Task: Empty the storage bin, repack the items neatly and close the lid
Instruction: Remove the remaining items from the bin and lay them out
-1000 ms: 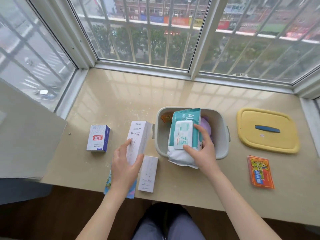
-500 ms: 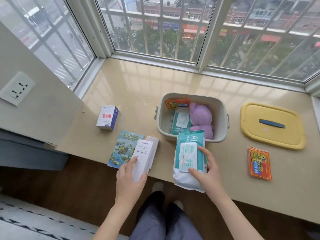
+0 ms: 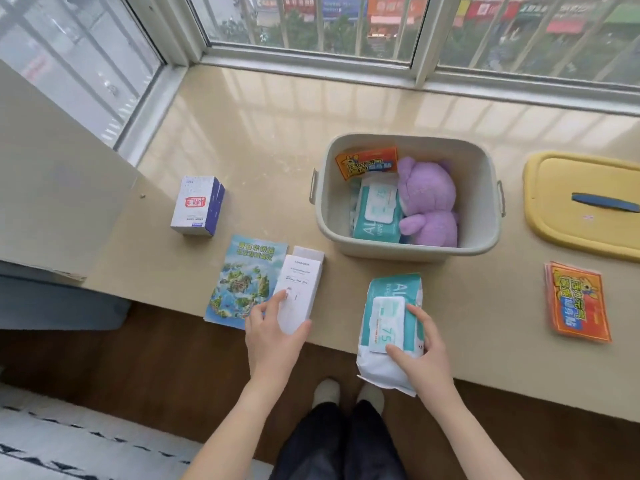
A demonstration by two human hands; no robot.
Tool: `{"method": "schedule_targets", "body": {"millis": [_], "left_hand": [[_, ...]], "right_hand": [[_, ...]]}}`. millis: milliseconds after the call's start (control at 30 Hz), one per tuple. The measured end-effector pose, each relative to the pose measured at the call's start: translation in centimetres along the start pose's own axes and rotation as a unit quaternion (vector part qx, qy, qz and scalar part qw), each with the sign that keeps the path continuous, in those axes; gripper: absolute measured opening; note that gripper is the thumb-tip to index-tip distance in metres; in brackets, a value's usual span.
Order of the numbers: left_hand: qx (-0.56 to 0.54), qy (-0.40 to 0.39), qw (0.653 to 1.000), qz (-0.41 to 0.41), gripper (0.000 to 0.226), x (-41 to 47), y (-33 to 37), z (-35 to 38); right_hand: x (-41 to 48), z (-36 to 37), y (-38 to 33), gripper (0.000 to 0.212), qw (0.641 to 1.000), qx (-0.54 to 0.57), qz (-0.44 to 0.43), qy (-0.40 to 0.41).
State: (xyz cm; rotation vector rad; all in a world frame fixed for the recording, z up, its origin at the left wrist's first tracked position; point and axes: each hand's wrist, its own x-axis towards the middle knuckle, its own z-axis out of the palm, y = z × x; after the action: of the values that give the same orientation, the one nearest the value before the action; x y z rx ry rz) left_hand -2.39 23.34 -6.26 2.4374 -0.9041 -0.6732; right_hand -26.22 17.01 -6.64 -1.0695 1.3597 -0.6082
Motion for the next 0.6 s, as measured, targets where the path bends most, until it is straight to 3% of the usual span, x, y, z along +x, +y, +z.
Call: {"method": "schedule_targets", "body": {"millis": [367, 600], "left_hand": [[0.004, 0.023, 0.999, 0.043, 0.067, 5.3, -2.4, 5.3], [0.016, 0.003, 0.997, 0.073, 0.067, 5.3, -2.8, 5.2]], "right_hand": [[4.7, 2.0, 4.1, 0.072, 0.999, -0.022, -0.027, 0.036], [5.7, 1.2, 5.8, 0.079, 0.963, -0.258, -0.023, 0.072]]}}
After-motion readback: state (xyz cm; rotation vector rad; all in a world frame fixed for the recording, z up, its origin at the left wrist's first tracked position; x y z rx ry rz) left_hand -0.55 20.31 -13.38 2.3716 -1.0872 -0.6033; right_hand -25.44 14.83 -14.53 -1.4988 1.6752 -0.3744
